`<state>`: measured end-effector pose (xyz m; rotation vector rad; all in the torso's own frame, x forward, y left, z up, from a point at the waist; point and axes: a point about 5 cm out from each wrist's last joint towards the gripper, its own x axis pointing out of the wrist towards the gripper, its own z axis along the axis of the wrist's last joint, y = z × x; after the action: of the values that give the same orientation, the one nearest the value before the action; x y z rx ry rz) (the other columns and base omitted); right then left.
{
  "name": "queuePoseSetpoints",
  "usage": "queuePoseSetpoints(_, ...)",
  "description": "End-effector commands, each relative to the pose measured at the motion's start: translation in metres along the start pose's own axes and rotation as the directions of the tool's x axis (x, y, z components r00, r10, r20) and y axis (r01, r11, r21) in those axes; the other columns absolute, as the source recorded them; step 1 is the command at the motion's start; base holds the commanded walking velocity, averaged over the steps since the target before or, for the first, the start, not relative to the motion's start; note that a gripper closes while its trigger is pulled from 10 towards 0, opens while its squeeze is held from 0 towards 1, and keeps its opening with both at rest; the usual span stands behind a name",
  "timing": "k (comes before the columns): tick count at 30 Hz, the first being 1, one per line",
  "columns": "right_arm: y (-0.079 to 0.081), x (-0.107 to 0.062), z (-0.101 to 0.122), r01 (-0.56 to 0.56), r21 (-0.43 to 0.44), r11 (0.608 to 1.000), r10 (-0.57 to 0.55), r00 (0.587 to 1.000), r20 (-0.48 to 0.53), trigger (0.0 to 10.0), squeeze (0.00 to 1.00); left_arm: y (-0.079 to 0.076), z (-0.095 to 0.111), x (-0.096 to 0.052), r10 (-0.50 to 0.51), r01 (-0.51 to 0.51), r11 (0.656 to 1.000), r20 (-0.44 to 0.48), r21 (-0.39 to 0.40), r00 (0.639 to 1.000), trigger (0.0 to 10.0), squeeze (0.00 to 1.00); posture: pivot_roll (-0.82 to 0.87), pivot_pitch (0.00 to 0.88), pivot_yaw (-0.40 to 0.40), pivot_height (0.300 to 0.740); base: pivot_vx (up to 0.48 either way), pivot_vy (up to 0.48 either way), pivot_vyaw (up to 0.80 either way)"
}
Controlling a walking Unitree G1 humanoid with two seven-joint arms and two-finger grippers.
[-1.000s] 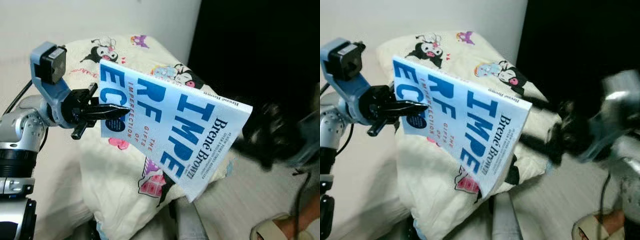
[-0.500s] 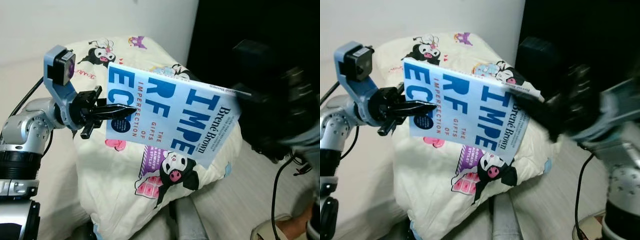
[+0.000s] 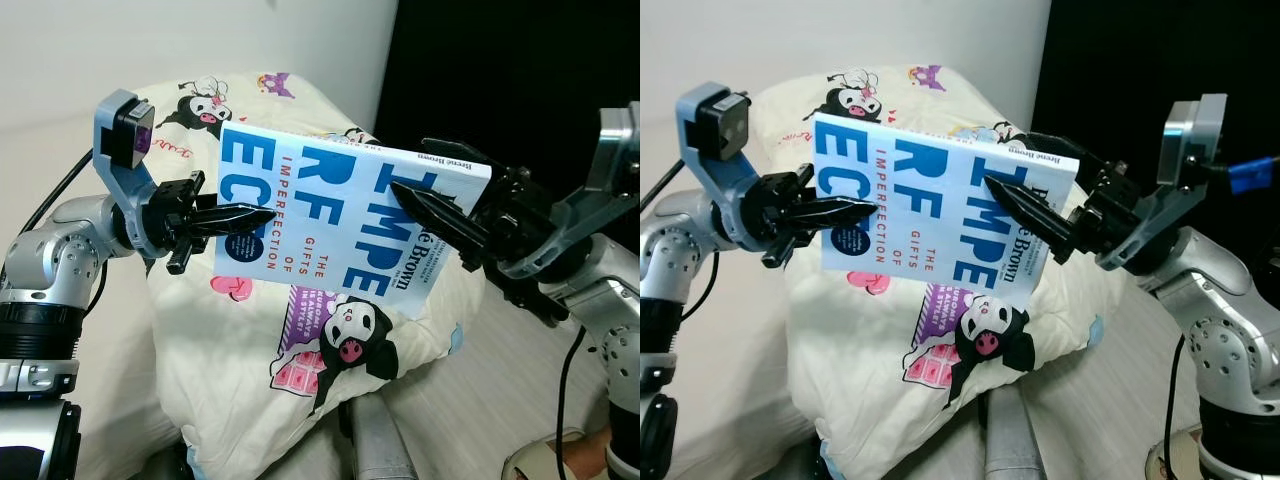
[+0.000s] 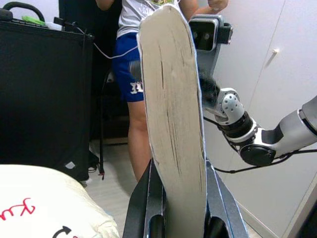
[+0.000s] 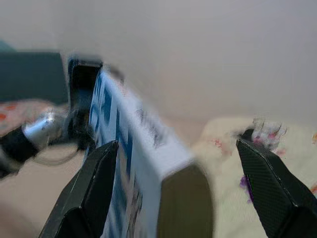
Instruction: Clean up the room
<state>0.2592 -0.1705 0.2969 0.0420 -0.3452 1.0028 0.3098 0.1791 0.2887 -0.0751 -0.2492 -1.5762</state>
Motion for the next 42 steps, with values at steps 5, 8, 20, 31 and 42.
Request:
queuePoseSetpoints(5, 0.006, -0.004, -0.023, -0.014, 0.059, 0.998, 0.022, 0.99, -0.142, 10.0, 0.0, -0.003, 0.006, 0.002, -0.029, 0.028, 0.999, 0.038, 0.024, 0.999, 0.0, 0.0, -0.27, 0.118, -0.008, 0.525, 0.0, 0.0, 0.0)
queuePoseSetpoints(8, 0.007, -0.006, -0.026, -0.018, 0.07, 0.997, 0.028, 0.987, -0.157, 9.1, 0.0, -0.003, 0.007, 0.001, -0.028, 0.027, 0.999, 0.041, 0.026, 0.999, 0.0, 0.0, -0.27, 0.118, -0.008, 0.525, 0.0, 0.0, 0.0)
queuePoseSetpoints(20, 0.022, -0.016, -0.019, -0.103, 0.096, 0.99, 0.118, 0.977, -0.176, 0.0, 0.0, 0.002, 0.008, -0.006, 0.005, -0.006, 1.0, 0.043, 0.031, 0.999, 0.0, 0.0, -0.29, 0.119, -0.013, 0.525, 0.0, 0.0, 0.0)
queuePoseSetpoints(31, 0.021, -0.021, -0.019, -0.081, 0.073, 0.994, 0.094, 0.975, -0.203, 0.0, 0.0, 0.006, 0.005, -0.011, 0.046, -0.047, 0.999, 0.052, 0.012, 0.998, 0.0, 0.0, -0.28, 0.122, -0.012, 0.525, 0.0, 0.0, 0.0)
queuePoseSetpoints(42, -0.006, -0.016, -0.045, 0.142, 0.032, 0.989, -0.129, 0.957, -0.261, 0.0, 0.0, 0.026, -0.021, -0.027, 0.303, -0.292, 0.952, 0.147, -0.094, 0.941, 10.0, 1.0, -0.28, 0.117, -0.02, 0.525, 0.0, 0.0, 0.0)
